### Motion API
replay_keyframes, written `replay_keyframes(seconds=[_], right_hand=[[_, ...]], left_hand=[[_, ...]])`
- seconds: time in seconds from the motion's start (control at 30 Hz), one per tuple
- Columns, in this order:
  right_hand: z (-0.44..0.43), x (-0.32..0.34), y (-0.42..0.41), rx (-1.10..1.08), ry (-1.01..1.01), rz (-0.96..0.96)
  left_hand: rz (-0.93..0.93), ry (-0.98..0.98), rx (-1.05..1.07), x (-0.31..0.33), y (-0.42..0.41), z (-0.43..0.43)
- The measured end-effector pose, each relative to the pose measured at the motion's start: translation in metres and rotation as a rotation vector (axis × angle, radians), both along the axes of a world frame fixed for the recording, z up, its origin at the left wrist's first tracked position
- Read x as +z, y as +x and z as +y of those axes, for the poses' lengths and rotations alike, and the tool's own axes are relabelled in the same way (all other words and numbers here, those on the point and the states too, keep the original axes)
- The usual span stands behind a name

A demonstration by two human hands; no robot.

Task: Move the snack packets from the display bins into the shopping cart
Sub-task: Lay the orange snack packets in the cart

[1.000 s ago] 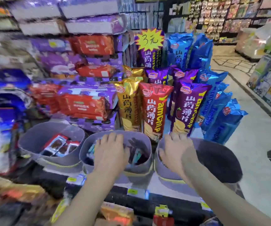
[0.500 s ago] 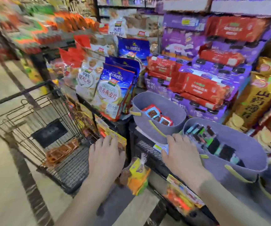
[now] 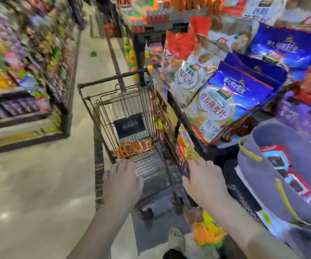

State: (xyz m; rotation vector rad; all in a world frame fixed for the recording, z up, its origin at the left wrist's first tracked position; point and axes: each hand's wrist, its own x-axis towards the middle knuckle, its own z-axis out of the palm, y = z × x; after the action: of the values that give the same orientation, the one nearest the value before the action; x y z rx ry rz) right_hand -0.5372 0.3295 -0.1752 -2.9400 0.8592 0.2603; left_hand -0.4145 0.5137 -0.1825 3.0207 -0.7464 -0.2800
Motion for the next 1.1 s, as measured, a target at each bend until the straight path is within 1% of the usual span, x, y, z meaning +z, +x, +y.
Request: replay_keyframes(seconds=[0.17,0.3,0.57,0.83,1.0,1.1], right_hand=[[-0.021,-0.013,0.080,0.149,0.096,0.018],[-0.031,-0.026,0.135,0.251,0.083,0.010],[-0.022,-0.048,0.228,0.359,0.107,0.079],[-0.002,-0.088,0.315,0.301,0.119,0.190],[0.002,-0.138,0.374,0.284,0.153,0.237],[0.001,-0.180,0.406,0.273,0.205,0.233]], left_hand=[[-0.001,0.042,0.137,-0.004,0.045,-0.005],[0.014,0.052,0.217,-0.012,0.075,-0.011],[0.084,0.028,0.317,-0.043,0.142,-0.001],[0.206,-0.075,0.328,-0.100,0.245,0.011],[0.258,-0.202,0.455,-0.147,0.317,-0.001],[0.296,-0.333,0.594,-0.183,0.348,-0.012]])
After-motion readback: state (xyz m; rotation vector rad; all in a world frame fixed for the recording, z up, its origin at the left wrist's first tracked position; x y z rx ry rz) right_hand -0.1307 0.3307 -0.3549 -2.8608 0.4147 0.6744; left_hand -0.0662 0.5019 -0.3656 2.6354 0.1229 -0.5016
